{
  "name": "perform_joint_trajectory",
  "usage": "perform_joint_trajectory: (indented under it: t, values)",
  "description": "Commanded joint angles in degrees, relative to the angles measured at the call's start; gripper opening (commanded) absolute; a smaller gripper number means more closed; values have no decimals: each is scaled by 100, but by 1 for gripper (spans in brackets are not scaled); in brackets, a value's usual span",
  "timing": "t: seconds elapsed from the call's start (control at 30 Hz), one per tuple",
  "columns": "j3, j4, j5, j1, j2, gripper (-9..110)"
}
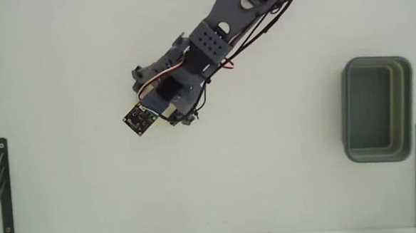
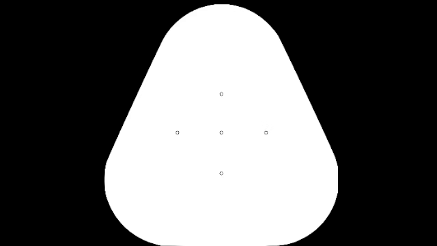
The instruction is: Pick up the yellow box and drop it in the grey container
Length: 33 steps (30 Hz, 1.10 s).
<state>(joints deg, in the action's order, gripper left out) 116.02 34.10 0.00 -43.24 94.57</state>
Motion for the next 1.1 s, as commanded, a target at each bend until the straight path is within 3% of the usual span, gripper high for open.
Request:
perform_joint_trajectory:
  t: [0.0,1.07]
  values:
    - [55,-27,0,-28,142,110]
    - [-103,207,0,-28,219,110]
